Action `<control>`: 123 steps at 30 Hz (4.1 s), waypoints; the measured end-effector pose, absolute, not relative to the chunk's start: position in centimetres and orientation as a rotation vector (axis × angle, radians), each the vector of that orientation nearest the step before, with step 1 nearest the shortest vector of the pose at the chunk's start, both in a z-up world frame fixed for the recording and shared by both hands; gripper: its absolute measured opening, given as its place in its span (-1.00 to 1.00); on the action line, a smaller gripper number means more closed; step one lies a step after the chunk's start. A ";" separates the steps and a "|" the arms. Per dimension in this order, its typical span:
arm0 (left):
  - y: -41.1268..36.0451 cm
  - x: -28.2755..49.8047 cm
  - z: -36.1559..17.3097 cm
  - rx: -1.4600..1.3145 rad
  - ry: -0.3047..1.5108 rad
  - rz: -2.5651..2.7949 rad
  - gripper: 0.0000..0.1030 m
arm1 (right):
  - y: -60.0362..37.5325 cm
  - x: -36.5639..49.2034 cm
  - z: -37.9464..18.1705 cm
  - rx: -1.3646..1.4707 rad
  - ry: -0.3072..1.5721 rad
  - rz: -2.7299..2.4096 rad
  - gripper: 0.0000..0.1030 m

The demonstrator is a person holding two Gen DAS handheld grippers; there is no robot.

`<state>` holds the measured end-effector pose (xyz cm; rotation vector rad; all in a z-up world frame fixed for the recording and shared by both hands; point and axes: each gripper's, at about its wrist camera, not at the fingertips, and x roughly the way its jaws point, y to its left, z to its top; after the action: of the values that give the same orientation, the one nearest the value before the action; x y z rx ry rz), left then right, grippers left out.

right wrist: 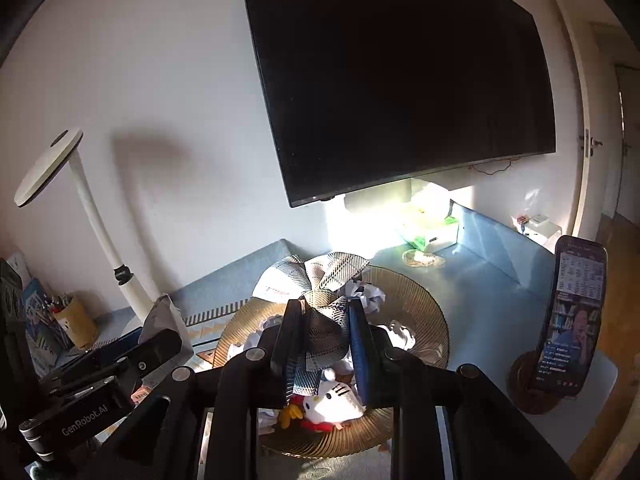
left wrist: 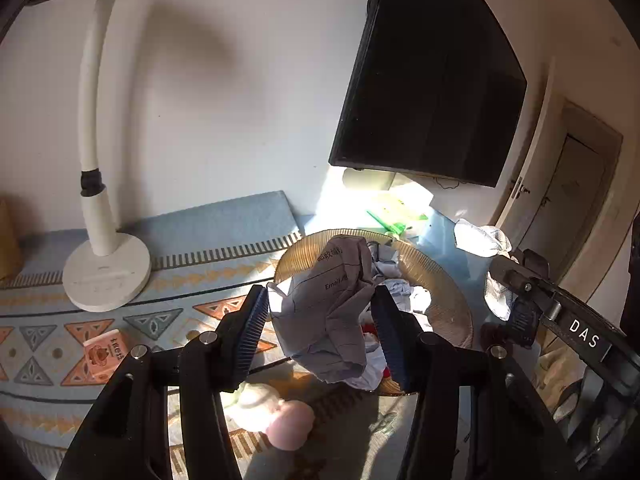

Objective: Organize objects
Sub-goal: 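Carry paper ball and plaid bow over the bowl and open both grippers, then move both open grippers back toward the orange box and plush stack, then grasp the orange card box with left gripper while right grasps the plush stack, then carry box and plush stack over the bowl and open both grippers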

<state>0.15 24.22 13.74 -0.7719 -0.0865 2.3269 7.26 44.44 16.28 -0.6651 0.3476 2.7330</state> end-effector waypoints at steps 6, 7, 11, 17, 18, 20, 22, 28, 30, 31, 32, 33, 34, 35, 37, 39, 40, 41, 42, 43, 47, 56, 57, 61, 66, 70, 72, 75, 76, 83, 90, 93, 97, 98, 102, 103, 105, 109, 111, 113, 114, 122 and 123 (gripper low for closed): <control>27.5 -2.7 11.4 -0.870 -0.095 2.272 0.72 | 48.4 6.2 13.8 -0.787 0.469 2.686 -0.19; 26.8 -2.4 11.3 -0.873 -0.099 2.267 0.72 | 48.3 6.6 13.8 -0.780 0.480 2.696 -0.19; 21.7 -0.3 11.7 -0.842 -0.100 2.368 0.72 | 45.4 7.9 14.3 -0.779 0.493 2.786 -0.19; 11.1 3.2 11.1 -0.878 -0.139 2.605 0.72 | 36.7 9.2 14.4 -0.796 0.448 3.025 0.13; 9.6 3.8 10.5 -0.896 -0.124 2.634 0.72 | 35.1 9.4 13.9 -0.803 0.428 3.065 0.14; 7.4 4.6 9.0 -0.936 -0.098 2.698 0.72 | 32.0 9.2 12.1 -0.857 0.378 3.127 0.14; 5.8 4.8 6.9 -0.988 -0.092 2.729 0.71 | 29.7 8.6 9.6 -0.925 0.345 3.161 0.14; 4.2 4.5 2.7 -1.057 -0.067 2.763 0.70 | 28.5 6.6 4.2 -0.948 0.138 3.084 0.14; 4.2 4.7 2.9 -1.026 -0.065 2.792 0.72 | 29.0 6.3 4.1 -0.941 0.164 3.084 0.14; 4.3 4.7 2.7 -1.037 -0.049 2.809 0.72 | 29.0 6.0 3.9 -0.975 0.166 3.071 0.14; 4.5 4.6 2.6 -1.053 -0.027 2.818 0.72 | 29.0 5.7 3.6 -1.003 0.162 3.056 0.14; 4.8 4.7 2.5 -1.056 0.000 2.825 0.72 | 29.0 5.5 3.5 -1.020 0.158 3.045 0.14; 5.1 4.8 2.5 -1.051 0.029 2.834 0.72 | 29.0 5.4 3.4 -1.031 0.155 3.040 0.14; 5.5 4.9 2.5 -1.046 0.061 2.846 0.72 | 29.1 5.4 3.4 -1.033 0.157 3.040 0.14; 6.1 5.1 2.5 -1.035 0.110 2.850 0.72 | 29.3 5.5 3.4 -1.028 0.169 3.039 0.23; 6.2 5.0 2.4 -1.044 0.121 2.848 0.72 | 29.4 5.5 3.5 -1.022 0.178 3.036 0.25; 6.1 4.9 2.3 -1.056 0.115 2.848 0.72 | 29.5 5.5 3.4 -1.023 0.180 3.034 0.25; 5.9 4.8 2.3 -1.064 0.104 2.847 0.72 | 29.4 5.4 3.4 -1.025 0.179 3.033 0.25; 5.8 4.8 2.3 -1.068 0.094 2.845 0.72 | 29.4 5.4 3.4 -1.029 0.178 3.032 0.25; 5.7 4.8 2.3 -1.068 0.088 2.845 0.72 | 29.4 5.4 3.4 -1.033 0.177 3.030 0.25; 5.8 4.9 2.3 -1.066 0.098 2.841 0.72 | 29.7 5.1 3.2 -1.046 0.196 3.010 0.31; 6.0 4.8 2.2 -1.075 0.109 2.832 0.72 | 31.1 4.2 2.7 -1.099 0.292 2.920 0.57; 6.0 4.8 2.2 -1.076 0.111 2.830 0.72 | 31.3 3.8 2.4 -1.129 0.301 2.890 0.57; 6.1 4.5 1.9 -1.104 0.117 2.811 0.72 | 30.5 2.1 1.3 -1.333 0.290 2.842 0.51; 6.0 2.6 2.1 -1.172 0.121 2.649 0.72 | 26.6 4.0 2.9 -1.276 0.065 2.984 0.51; 6.7 -1.7 3.6 -1.102 0.270 2.515 0.77 | 27.8 3.5 2.9 -1.282 0.071 2.925 0.51; 7.2 -4.7 3.0 -1.102 0.325 2.431 0.83 | 29.1 2.8 3.1 -1.287 0.111 2.926 0.51; 8.1 -8.3 1.4 -1.123 0.382 2.378 0.83 | 29.7 1.3 2.7 -1.423 0.124 2.947 0.51; 8.4 -9.3 0.8 -1.131 0.397 2.365 0.83 | 29.5 1.0 2.5 -1.436 0.107 2.952 0.51; 10.8 -11.8 -0.3 -1.152 0.455 2.315 0.78 | 28.6 -1.4 1.0 -1.473 0.113 2.947 0.51; 11.4 -11.2 0.2 -1.136 0.414 2.328 -0.20 | 28.3 -0.9 0.7 -1.443 0.086 2.932 -0.05; 11.0 -10.3 0.6 -1.158 0.353 2.322 -0.25 | 28.4 -0.2 0.9 -1.460 0.170 2.955 -0.07; 10.7 -8.1 1.6 -1.169 0.256 2.317 -0.25 | 28.2 2.4 2.8 -1.414 0.234 3.026 -0.07; 10.9 -7.2 2.1 -1.177 0.261 2.331 -0.26 | 28.2 3.3 3.9 -1.366 0.230 3.054 -0.07; 13.7 -1.4 6.4 -1.013 0.271 2.289 -0.25 | 30.9 6.0 9.9 -1.092 0.251 3.089 -0.07; 15.0 -0.4 7.6 -0.968 0.293 2.295 -0.25 | 32.2 6.6 11.6 -1.008 0.257 3.074 -0.07; 17.4 0.4 9.8 -0.902 0.275 2.286 -0.25 | 35.2 7.7 14.4 -0.834 0.269 3.010 -0.06; 22.4 -0.4 13.2 -0.797 0.193 2.234 -0.25 | 42.1 7.4 16.7 -0.686 0.352 2.811 -0.05; 25.3 -1.9 13.7 -0.789 0.174 2.193 -0.25 | 45.1 6.1 16.6 -0.698 0.454 2.770 -0.05; 27.9 -3.8 13.7 -0.799 0.133 2.152 -0.25 | 46.5 4.4 16.5 -0.713 0.477 2.752 -0.06; 29.1 -4.8 13.6 -0.799 0.121 2.133 -0.25 | 46.8 3.5 16.4 -0.720 0.467 2.750 -0.05; 32.4 -9.9 11.0 -0.883 0.043 2.080 0.26 | 48.7 0.3 13.9 -0.827 0.528 2.756 0.31; 31.9 -9.7 10.9 -0.893 0.028 2.074 0.26 | 48.7 0.7 13.7 -0.827 0.545 2.766 0.31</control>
<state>-9.73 31.93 10.91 -0.8927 0.0282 2.0739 0.73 48.67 13.70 -0.8271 0.5449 2.7663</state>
